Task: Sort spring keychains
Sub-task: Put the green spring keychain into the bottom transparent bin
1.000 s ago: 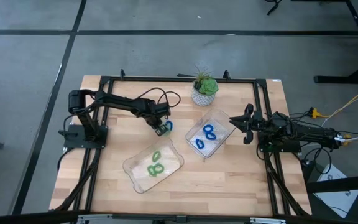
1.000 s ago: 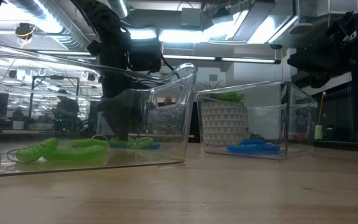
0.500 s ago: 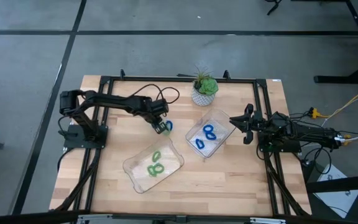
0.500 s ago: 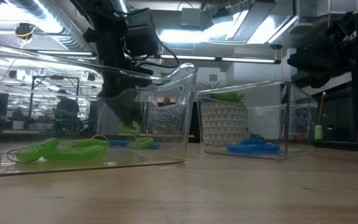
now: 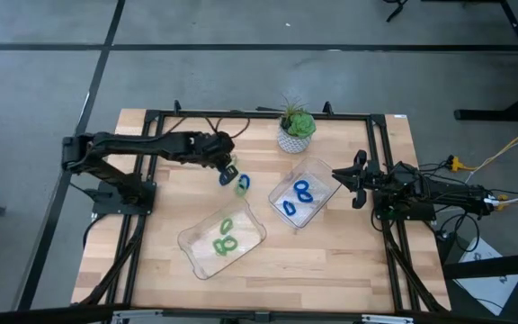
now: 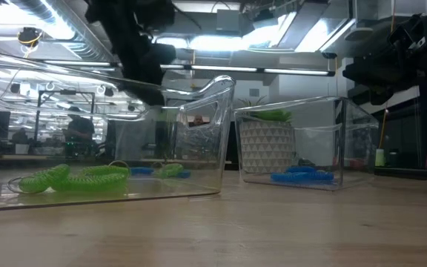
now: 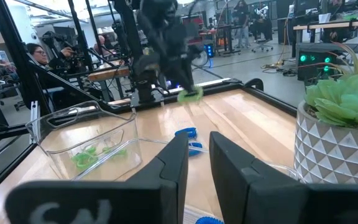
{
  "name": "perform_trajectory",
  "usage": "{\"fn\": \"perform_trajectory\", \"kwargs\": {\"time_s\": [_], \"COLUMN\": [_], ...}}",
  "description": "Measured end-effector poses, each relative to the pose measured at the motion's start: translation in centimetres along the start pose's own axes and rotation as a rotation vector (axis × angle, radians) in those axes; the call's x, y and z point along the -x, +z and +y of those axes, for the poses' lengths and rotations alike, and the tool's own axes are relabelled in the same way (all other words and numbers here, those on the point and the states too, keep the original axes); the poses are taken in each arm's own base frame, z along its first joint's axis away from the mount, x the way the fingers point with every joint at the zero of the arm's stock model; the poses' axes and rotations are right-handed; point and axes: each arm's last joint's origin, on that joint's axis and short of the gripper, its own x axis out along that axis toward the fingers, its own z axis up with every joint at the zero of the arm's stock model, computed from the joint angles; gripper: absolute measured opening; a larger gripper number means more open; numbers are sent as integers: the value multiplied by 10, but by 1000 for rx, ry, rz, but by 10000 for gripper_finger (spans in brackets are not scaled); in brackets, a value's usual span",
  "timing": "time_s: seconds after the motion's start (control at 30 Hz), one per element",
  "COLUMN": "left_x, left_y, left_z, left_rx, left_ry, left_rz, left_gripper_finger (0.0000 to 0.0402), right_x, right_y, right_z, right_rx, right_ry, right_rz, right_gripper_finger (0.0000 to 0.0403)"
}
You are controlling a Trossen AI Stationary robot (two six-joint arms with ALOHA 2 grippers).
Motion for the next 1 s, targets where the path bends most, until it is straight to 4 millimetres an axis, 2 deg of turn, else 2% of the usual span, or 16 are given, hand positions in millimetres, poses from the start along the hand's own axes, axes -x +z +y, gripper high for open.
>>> {"fn": "perform_trajectory", "kwargs": {"time_s": [0.3, 0.53, 0.77, 1.0], "left_x": [46, 65, 74, 84], "left_y": [19, 30, 39, 40], "left_z": [3, 2, -6, -18], "left_rx": [46, 49, -33, -202], "left_ry": [-86, -186, -396, -767], "left_rz": [-299, -448, -539, -526], "left_gripper_finger": [22, 22, 22, 22], "right_x": [0, 0, 0, 0], "right_y": [0, 0, 0, 0], "right_z": [0, 0, 0, 0], "right_rx": [0, 0, 0, 0], "right_ry": [0, 0, 0, 0], "right_rz": [0, 0, 0, 0], "right_gripper_finger": [67, 67, 67, 67]}}
